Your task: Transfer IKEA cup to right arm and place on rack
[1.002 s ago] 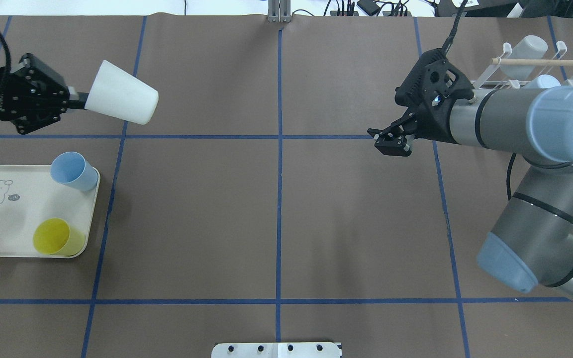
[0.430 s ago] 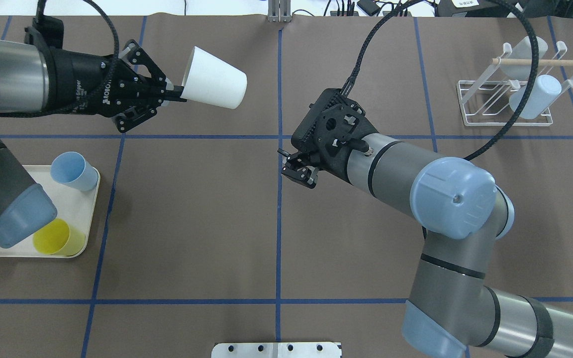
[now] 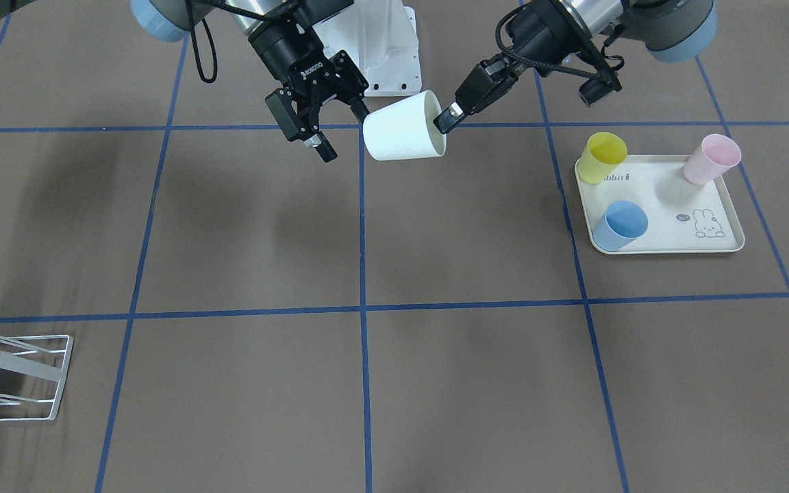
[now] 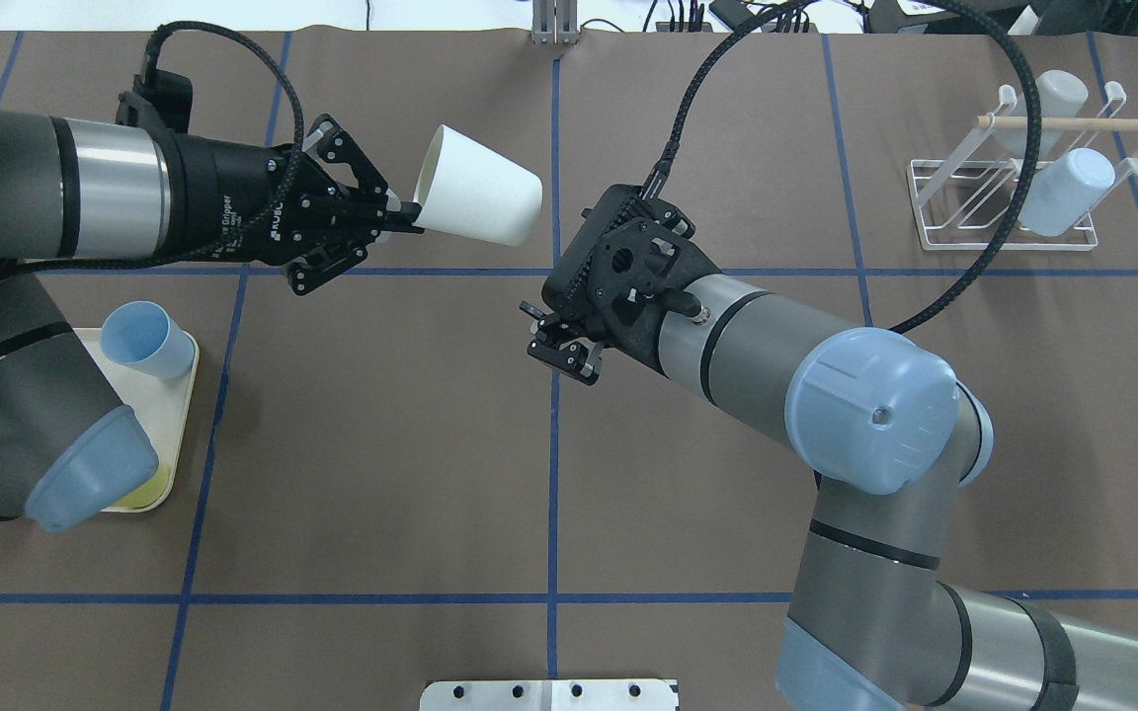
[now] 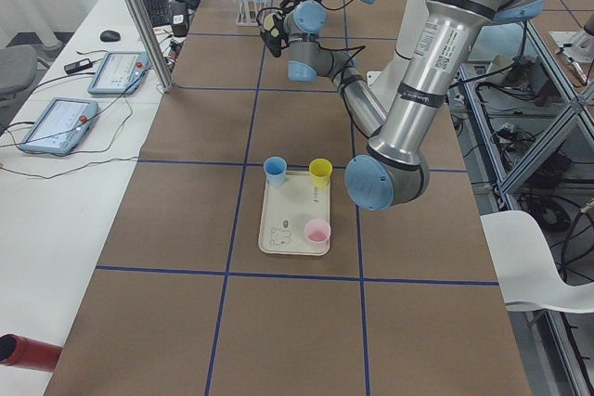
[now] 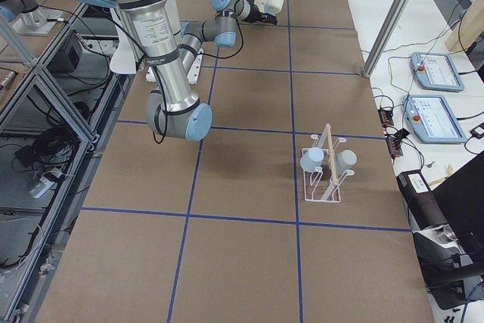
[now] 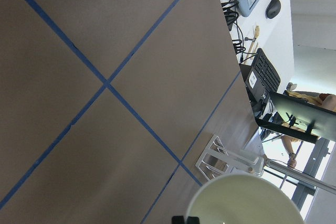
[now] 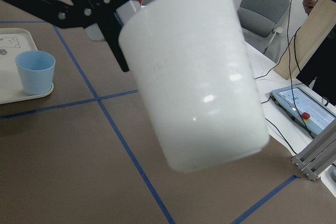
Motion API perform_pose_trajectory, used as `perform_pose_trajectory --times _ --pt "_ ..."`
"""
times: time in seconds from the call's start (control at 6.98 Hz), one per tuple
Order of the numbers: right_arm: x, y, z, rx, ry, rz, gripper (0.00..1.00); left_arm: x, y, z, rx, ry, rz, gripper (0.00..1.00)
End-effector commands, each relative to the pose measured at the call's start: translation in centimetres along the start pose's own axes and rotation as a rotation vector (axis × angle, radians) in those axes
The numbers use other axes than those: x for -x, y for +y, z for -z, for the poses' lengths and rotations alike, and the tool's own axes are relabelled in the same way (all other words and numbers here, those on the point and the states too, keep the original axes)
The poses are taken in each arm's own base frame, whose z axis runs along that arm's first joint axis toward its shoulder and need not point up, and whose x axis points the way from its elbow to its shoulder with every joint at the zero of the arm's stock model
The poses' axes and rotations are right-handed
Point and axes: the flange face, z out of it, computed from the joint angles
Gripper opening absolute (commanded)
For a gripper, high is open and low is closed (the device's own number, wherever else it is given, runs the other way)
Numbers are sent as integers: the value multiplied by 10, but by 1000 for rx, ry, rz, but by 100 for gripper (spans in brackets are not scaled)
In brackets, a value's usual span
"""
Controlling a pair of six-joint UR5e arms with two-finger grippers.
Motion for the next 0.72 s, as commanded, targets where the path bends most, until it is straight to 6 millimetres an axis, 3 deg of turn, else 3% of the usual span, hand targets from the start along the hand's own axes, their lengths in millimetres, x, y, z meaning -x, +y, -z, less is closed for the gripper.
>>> perform_pose_trajectory --times 0.0,0.57 --pt "5 0 0 -1 -9 34 100 8 19 -14 30 -8 -2 0" --pt "4 -3 3 -9 -11 32 100 12 21 -15 30 -9 -19 0"
